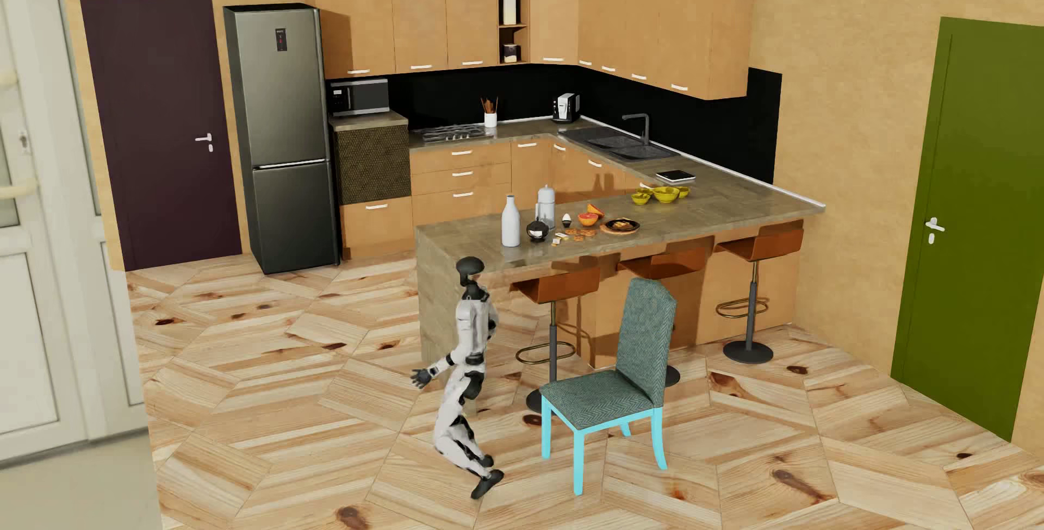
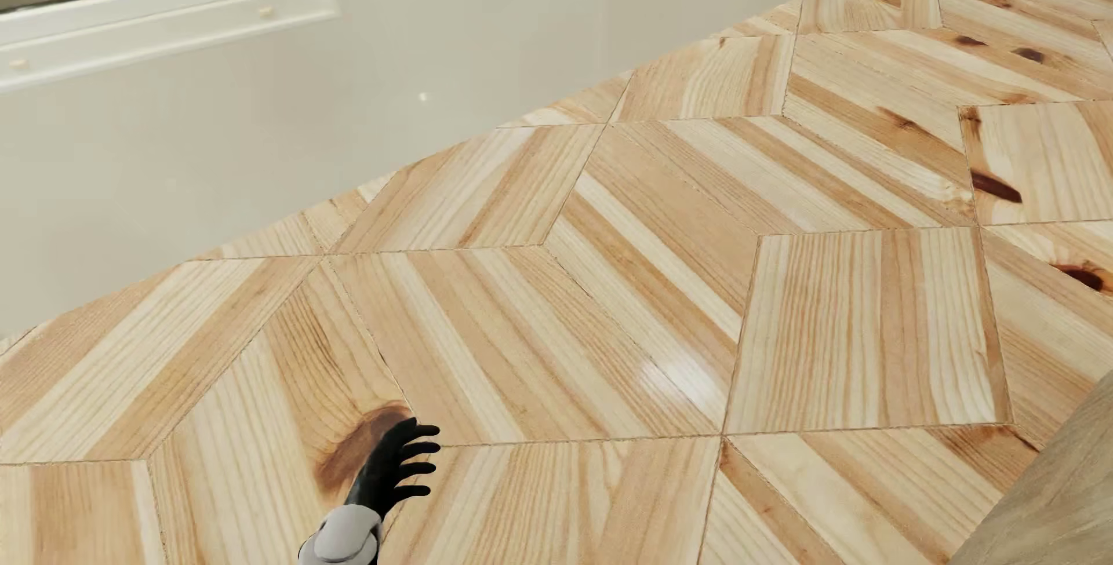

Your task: Avoid the counter

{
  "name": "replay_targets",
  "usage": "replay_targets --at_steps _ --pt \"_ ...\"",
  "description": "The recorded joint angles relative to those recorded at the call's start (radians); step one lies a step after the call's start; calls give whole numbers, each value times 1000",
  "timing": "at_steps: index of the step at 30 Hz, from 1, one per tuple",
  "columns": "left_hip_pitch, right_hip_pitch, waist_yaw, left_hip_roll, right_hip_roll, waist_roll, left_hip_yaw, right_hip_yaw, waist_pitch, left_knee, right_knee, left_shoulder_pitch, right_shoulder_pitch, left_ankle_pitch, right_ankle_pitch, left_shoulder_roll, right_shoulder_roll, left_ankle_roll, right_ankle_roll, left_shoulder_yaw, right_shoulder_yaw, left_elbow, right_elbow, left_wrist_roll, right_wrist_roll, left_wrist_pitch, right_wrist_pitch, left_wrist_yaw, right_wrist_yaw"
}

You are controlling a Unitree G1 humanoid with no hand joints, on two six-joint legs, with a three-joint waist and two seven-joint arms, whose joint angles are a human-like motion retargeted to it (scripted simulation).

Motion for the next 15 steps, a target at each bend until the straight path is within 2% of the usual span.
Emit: replay_targets --at_steps 1,2,3,4,5,6,7,8,9,10,11,12,13,14,15 --pt "-79 49 45 -10 15 28 -53 9 6 -42 -36 72 0 -99 -16 2 21 -19 5 35 -43 31 -33 5 6 -56 8 4 -25" --pt "-146 93 80 -18 22 44 -78 25 7 -133 -61 147 -30 -193 -35 34 48 -33 13 51 -69 44 -74 19 -10 -82 12 -2 -40" --pt "-185 132 85 -18 36 67 -86 47 6 -261 -83 221 -102 -223 -60 61 74 -46 23 87 -94 73 -136 38 -55 -93 24 -13 -35" --pt "-150 155 63 4 47 72 -74 63 15 -428 -53 254 -160 -166 -91 98 95 -53 21 98 -83 77 -182 49 -116 -71 21 -21 -9" --pt "-109 120 39 14 34 35 -34 63 29 -425 81 222 -189 -120 -52 149 106 5 -34 74 -47 86 -174 48 -158 -47 3 -14 33" --pt "-62 39 18 14 2 -22 9 33 28 -442 248 171 -161 -152 78 179 107 55 -129 64 -58 69 -132 39 -166 -37 -29 12 92" --pt "3 -16 -26 23 -20 -69 41 -16 28 -479 327 115 -107 -175 150 171 79 36 -126 78 -71 74 -128 26 -142 -54 -44 55 148" --pt "80 -50 -83 34 -33 -112 78 -57 25 -526 320 83 -72 -195 140 147 61 31 -76 71 -103 28 -128 11 -114 -68 -42 99 183" --pt "156 -70 -149 43 -40 -143 113 -90 13 -570 241 50 -29 -219 77 111 53 18 -27 41 -129 -17 -157 -5 -105 -85 -28 135 187" --pt "194 -77 -170 58 -29 -161 127 -101 10 -529 104 -13 9 -246 20 76 43 3 -31 5 -128 -48 -153 -15 -115 -100 -17 146 160" --pt "154 -62 -152 60 -22 -170 95 -94 7 -360 3 -71 40 -214 41 48 35 -14 -102 -16 -80 -24 -88 -10 -131 -133 -21 135 109" --pt "58 -29 -114 48 8 -129 8 -84 18 -144 10 -73 19 -96 15 7 8 -25 -84 -8 2 42 22 12 -139 -181 -22 105 56" --pt "-26 7 -61 -5 32 -75 -54 -60 24 -88 -2 5 2 -113 -15 16 30 -27 -77 7 -30 56 -2 53 -131 -196 -6 57 14" --pt "-90 52 4 -23 51 -17 -67 -45 30 -150 -22 69 7 -178 -45 40 63 -24 -70 27 -67 41 -82 101 -113 -159 2 2 -22" --pt "-134 95 46 -16 65 42 -54 -37 21 -293 -37 126 -33 -235 -80 58 72 -19 -61 48 -52 45 -128 142 -93 -122 5 -47 -45"
